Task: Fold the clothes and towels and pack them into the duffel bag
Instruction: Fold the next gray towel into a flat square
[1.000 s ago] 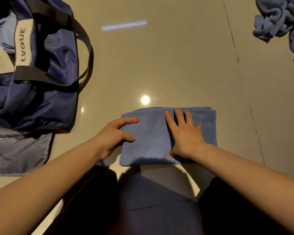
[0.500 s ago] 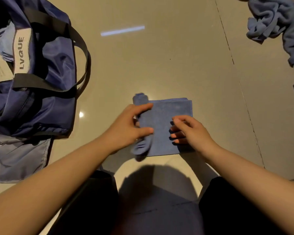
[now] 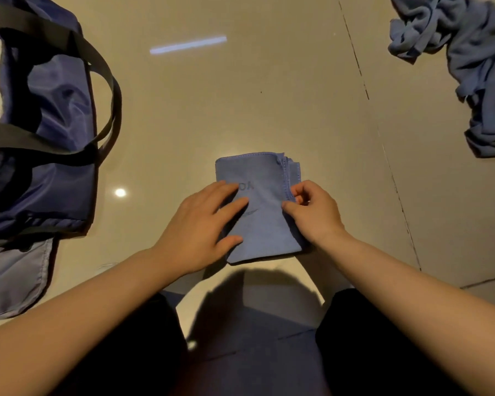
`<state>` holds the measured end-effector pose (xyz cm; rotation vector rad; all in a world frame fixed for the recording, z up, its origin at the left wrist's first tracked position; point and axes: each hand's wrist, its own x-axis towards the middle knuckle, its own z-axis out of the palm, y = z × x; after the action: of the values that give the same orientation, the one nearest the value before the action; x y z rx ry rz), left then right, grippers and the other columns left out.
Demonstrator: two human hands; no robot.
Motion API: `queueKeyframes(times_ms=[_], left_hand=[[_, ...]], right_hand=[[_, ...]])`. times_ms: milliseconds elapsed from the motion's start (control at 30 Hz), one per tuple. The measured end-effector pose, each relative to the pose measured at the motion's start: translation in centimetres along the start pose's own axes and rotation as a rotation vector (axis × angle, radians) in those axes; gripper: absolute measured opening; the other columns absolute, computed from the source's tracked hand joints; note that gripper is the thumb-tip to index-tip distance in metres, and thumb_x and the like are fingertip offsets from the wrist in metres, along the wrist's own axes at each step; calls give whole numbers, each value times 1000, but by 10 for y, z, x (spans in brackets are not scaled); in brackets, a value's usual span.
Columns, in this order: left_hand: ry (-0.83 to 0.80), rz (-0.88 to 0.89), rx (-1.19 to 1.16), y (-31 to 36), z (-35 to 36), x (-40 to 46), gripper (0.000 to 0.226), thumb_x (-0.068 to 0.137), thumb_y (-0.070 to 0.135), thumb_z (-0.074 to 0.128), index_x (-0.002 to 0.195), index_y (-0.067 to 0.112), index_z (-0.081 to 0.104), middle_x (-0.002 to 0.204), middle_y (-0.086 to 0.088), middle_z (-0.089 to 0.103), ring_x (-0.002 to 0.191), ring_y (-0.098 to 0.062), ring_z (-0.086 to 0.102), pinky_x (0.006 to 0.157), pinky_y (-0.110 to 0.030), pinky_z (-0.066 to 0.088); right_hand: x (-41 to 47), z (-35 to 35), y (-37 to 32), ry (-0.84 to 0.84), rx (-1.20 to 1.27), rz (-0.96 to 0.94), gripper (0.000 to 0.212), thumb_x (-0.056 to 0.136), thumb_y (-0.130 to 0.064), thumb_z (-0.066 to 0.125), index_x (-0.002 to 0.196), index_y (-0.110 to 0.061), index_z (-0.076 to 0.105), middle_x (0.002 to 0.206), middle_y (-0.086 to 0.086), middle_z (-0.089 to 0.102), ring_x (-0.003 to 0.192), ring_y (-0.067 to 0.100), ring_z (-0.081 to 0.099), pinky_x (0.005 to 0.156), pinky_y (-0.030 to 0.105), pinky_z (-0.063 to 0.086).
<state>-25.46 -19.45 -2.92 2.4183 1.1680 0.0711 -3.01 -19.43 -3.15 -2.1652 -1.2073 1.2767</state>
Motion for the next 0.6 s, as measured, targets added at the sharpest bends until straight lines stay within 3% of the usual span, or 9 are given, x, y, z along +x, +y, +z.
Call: queueKeyframes(times_ms=[100,167,233,400,600], left_hand=[[-174,32,133,-3,16,3,74,86,63,37,141,15,48,146,-18,43,133,-38,43,95,-58,43],[-227,33,171,-4,23,3,74,92,66,25,143,16,45,149,-17,40,136,-35,34,95,-59,44],[-233,43,173,-6,25,3,74,94,65,19,145,17,42,152,-17,36,138,-33,26,98,-58,42],[-156,92,201,-5,27,0,70,93,64,28,149,23,36,157,-13,27,143,-34,23,106,-58,31],[-185,108,202,0,33,10,70,93,65,25,148,24,33,155,-14,31,139,-39,32,99,-63,38]], right_hand=[[4,-10,8,-37,-131,-19,11,87,-17,62,88,-14,52,73,-4,47,68,16,43,63,30,34],[6,-11,10,-64,-207,-46,13,88,-18,61,87,-12,49,71,-3,47,68,18,43,61,32,33],[8,-12,11,-57,-226,-54,13,88,-19,59,86,-13,48,70,-5,46,67,17,42,58,31,32],[11,-17,16,-42,-126,-11,9,87,-15,57,87,-11,49,75,-1,50,68,17,44,61,33,34],[16,-22,24,-29,73,106,17,86,-8,55,81,-16,41,76,2,45,69,16,41,60,30,33]])
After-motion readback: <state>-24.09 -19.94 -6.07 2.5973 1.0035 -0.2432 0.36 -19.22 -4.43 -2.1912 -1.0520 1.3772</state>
